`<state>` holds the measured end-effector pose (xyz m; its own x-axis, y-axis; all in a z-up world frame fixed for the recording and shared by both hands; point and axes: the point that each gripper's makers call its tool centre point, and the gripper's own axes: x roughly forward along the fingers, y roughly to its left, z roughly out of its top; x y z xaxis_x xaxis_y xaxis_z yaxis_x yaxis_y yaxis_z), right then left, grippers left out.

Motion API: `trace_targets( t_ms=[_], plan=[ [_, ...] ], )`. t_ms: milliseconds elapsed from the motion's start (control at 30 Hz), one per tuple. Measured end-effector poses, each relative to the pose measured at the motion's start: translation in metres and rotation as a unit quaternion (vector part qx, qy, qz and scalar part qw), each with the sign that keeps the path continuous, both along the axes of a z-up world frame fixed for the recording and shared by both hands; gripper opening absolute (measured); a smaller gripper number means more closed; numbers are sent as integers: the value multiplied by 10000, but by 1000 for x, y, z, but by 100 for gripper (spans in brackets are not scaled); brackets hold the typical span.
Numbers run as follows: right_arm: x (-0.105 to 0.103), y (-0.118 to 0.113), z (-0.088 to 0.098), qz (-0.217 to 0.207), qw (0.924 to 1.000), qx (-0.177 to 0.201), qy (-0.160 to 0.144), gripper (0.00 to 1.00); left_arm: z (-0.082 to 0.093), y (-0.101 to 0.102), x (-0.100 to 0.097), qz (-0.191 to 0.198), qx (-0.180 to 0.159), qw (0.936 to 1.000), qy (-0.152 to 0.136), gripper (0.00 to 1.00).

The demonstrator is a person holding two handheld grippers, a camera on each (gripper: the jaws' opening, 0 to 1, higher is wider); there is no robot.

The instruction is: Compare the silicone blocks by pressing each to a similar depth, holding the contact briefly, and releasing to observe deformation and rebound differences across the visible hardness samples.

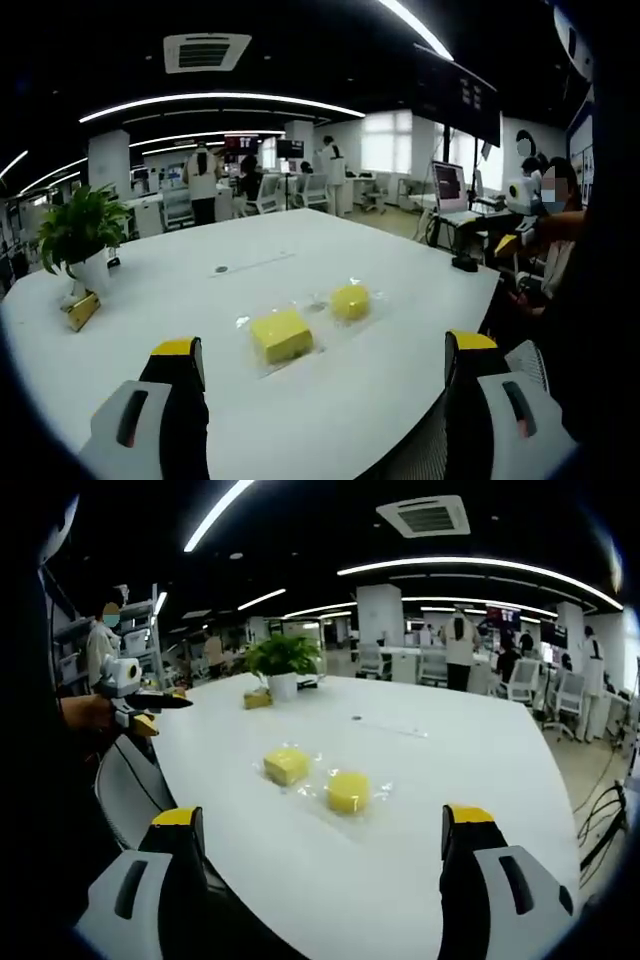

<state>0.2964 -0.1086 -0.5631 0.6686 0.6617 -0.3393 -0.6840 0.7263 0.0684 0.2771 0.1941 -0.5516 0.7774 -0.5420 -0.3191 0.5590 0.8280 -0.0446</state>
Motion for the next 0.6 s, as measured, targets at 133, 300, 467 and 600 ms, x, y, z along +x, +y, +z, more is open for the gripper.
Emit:
trace_targets(
  t_ms=[133,300,467,600],
  plan=[
    [1,1,-1,9,10000,-3,-6,91,-1,-1,-1,-11,14,10000,24,99],
    [0,3,-2,17,10000,38,3,92,-1,0,-1,-1,4,10000,34,99],
    [2,3,-2,6,10000,30,3,91,-2,0,1,3,2,10000,45,99],
    [2,5,-3,25,10000,8,1,91,-1,-2,1,-12,-10,10000,42,99]
  ],
)
